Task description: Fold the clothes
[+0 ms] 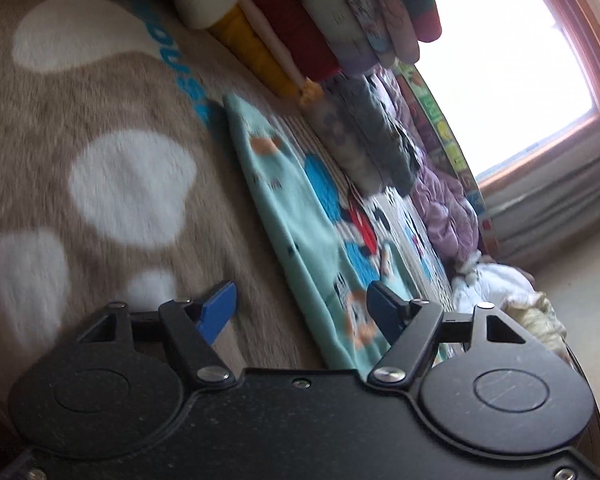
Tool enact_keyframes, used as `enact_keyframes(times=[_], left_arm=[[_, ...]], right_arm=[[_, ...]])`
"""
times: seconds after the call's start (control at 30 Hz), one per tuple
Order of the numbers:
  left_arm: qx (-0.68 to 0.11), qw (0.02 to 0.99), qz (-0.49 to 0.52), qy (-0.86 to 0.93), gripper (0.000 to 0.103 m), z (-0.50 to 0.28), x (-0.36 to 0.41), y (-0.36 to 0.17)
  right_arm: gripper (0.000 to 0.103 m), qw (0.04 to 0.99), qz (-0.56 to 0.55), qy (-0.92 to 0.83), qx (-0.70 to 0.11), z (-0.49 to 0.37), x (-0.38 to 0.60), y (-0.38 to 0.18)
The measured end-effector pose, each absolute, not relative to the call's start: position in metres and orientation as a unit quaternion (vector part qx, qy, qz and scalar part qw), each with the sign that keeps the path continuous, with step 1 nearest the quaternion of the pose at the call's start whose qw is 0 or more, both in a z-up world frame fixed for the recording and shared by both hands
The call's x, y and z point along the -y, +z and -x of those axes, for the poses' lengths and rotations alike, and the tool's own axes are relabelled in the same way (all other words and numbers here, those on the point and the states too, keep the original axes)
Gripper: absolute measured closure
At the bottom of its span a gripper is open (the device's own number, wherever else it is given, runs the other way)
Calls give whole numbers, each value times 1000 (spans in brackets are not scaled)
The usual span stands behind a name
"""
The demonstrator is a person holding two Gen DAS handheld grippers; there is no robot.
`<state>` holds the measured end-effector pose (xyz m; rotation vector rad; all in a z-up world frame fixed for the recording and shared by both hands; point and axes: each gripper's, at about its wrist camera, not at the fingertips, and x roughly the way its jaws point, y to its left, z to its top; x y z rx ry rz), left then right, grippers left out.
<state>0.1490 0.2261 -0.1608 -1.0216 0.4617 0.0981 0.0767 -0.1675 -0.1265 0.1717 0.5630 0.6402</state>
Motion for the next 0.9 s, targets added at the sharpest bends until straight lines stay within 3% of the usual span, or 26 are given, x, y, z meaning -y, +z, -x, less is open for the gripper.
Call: enact_keyframes(times=[0.13,0.27,0.43,0.57,0.9], left_arm=[[-203,842,495,71,32,-164,-251,-159],[-206,843,489,91,41,-183,-271,-159],[-217,842,482,106,62,-210,-282,-162],[-215,854,468,75,98,-218,-278,-145],[-169,924,343,-24,99,-217,-185,-41]], right_arm=[[51,907,-98,307,-272,-81,169,-127],[50,907,-115,302,-271,-88,172,-128],[50,907,-150,291,-267,-100,180,-130],[50,904,-200,280,-254,-114,197,-130],[50,900,-288,245,-215,-136,233,-131]])
